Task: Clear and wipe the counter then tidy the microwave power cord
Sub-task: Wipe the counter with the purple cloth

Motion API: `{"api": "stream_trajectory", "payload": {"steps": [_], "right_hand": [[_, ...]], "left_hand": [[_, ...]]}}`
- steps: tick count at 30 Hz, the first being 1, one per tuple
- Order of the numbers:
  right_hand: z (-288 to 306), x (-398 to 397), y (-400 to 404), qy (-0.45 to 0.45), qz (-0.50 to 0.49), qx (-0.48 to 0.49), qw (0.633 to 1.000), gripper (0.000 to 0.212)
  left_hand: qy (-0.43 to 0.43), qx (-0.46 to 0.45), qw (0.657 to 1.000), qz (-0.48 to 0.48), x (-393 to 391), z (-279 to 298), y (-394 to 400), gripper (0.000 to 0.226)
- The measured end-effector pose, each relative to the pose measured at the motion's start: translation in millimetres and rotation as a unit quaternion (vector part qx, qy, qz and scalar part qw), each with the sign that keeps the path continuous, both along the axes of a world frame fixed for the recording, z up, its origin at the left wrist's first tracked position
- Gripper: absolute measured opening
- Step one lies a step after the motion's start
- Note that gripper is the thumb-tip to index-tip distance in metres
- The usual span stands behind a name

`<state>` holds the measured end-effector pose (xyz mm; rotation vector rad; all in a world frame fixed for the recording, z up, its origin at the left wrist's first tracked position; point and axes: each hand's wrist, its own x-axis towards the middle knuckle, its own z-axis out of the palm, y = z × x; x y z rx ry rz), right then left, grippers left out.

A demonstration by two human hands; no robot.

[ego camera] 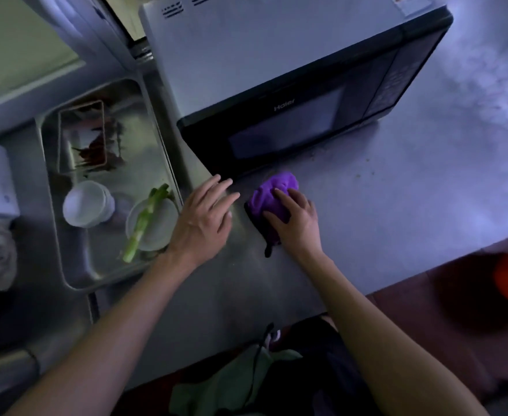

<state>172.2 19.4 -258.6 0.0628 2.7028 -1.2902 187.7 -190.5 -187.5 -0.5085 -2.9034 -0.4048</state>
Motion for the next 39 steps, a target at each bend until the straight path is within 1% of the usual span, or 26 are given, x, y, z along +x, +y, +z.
{"api": "stream_trajectory", "payload": {"steps": [2,4,6,10,13,15,19,24,27,31,34,39], "right_hand": [[-5.3,0.0,4.6,-0.028,0.054,0.059,0.996,0.054],[-10.4,0.3,10.0,-0.012,0.106,0.103,0.989,0.050],[-14.1,0.6,18.6,0.013,0.153,0.138,0.978,0.051],[-18.1,-4.6,35.3,0.041,0.240,0.183,0.953,0.054],[-22.2,-10.9,41.6,0.064,0.318,0.214,0.922,0.055],[-25.4,-14.9,44.5,0.064,0.350,0.237,0.904,0.057],[-27.7,-22.2,44.2,0.054,0.380,0.280,0.880,0.061],[-29.5,-38.6,29.9,0.055,0.395,0.316,0.861,0.062],[-30.5,-53.3,20.5,0.035,0.404,0.314,0.859,0.064],[-31.4,-77.8,6.4,0.042,0.410,0.316,0.855,0.068],[-29.9,-90.9,-0.5,0.043,0.409,0.313,0.856,0.067],[-32.3,-91.0,1.3,0.055,0.415,0.292,0.860,0.065]], "left_hand": [[-0.044,0.009,0.999,0.024,11.4,-15.1,7.2,0.037],[-0.091,0.018,0.994,0.052,21.3,-27.8,14.6,0.039],[-0.132,0.029,0.988,0.079,28.2,-37.0,22.8,0.041],[-0.171,0.050,0.975,0.134,34.1,-51.9,42.5,0.043],[-0.208,0.035,0.965,0.153,41.2,-66.1,61.3,0.049],[-0.230,0.019,0.959,0.162,46.1,-75.3,71.7,0.054],[-0.234,-0.004,0.956,0.177,46.8,-87.2,81.6,0.062],[-0.236,-0.042,0.954,0.178,29.3,-94.0,75.7,0.063],[-0.233,-0.050,0.953,0.185,12.0,-97.5,67.3,0.062],[-0.227,-0.052,0.952,0.199,-14.1,-101.1,58.7,0.064],[-0.223,-0.064,0.951,0.206,-30.8,-101.6,55.0,0.064],[-0.225,-0.079,0.946,0.218,-33.6,-102.9,56.3,0.067]]}}
